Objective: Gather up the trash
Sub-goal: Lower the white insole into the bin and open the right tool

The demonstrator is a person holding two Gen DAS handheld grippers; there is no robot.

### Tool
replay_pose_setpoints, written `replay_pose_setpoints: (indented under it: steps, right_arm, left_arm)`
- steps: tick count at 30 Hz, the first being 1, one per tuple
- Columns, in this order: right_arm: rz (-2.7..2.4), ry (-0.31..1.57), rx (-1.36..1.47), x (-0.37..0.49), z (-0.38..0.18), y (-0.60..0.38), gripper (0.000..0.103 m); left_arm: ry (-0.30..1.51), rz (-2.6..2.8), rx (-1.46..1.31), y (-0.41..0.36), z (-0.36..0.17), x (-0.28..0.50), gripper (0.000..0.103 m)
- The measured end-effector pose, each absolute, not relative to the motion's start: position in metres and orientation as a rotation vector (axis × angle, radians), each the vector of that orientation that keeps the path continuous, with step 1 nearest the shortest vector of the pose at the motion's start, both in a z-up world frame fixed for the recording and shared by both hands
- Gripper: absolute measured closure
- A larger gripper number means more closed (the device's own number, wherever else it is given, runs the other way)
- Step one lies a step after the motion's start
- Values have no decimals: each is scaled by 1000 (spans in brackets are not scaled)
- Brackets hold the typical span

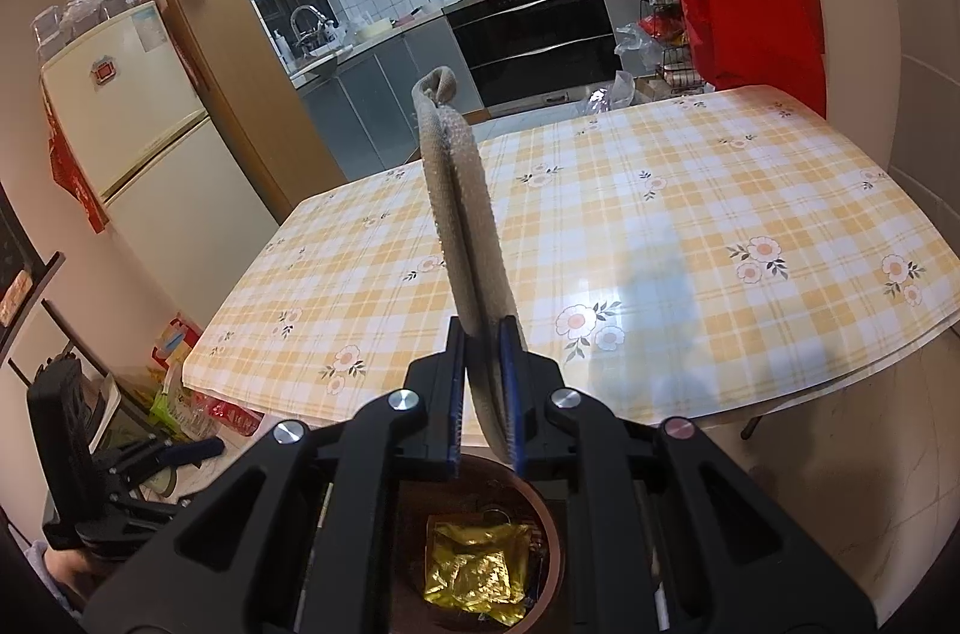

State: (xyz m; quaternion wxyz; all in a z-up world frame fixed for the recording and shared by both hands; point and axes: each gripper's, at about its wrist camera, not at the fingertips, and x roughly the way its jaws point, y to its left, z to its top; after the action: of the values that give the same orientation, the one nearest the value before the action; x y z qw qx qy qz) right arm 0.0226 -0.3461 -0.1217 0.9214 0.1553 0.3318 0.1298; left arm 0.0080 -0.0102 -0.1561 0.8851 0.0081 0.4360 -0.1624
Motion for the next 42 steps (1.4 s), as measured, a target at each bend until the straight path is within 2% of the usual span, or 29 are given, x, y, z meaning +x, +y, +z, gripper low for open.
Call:
replay_pose_setpoints:
  steps: [4,9,24,42]
  right_arm:
    - [276,691,314,22,-124,-342,88]
    - [289,710,302,21,-127,-336,88]
    - [334,776,233,9,-131,-306,88]
    - [394,925,142,1,-159,-262,88]
  left_arm:
    - [871,-286,-9,0,-149,9,11]
    - [821,-223,-85,19,-140,10,7]
    - [646,-51,-48,41,-107,-7,6]
    - [639,-2,-100,65,-111,-13,6]
